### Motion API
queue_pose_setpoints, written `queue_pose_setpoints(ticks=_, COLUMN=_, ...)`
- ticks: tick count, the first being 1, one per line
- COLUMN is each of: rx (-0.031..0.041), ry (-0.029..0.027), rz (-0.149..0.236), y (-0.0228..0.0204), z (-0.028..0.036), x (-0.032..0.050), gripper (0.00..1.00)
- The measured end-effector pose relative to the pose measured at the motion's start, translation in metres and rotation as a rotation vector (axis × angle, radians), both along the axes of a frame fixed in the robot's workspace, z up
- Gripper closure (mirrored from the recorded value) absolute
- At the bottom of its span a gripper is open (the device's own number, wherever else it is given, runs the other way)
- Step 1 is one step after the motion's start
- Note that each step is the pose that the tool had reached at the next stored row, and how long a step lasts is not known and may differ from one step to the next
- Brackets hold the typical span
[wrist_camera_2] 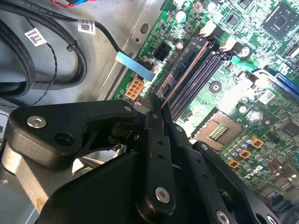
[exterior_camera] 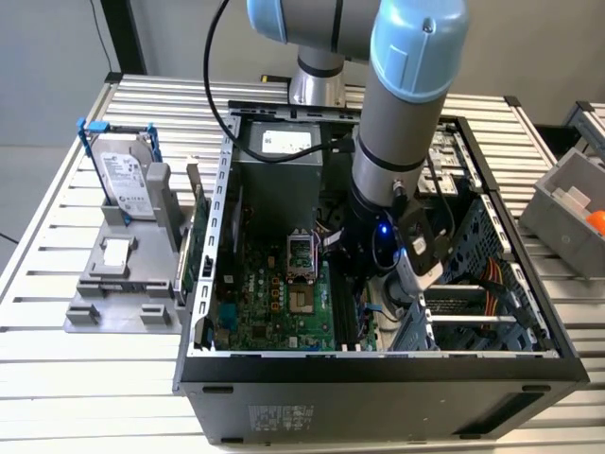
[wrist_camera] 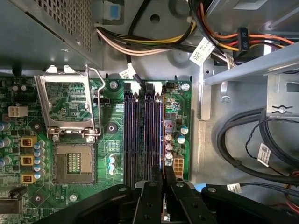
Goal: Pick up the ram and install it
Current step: 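Insert the ram into the slot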
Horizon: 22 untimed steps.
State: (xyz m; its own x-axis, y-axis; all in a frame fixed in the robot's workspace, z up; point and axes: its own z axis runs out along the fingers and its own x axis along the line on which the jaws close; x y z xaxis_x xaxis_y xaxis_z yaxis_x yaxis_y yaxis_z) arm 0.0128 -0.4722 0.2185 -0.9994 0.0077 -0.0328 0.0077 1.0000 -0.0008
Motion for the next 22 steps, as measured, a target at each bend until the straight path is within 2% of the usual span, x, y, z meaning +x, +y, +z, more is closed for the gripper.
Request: queue_pose_setpoints(ticks=22, rx=0.0, ry=-0.0001, rz=0.0, y=-0.0001, z=-0.0038, x=-0.0009, gripper=1.0)
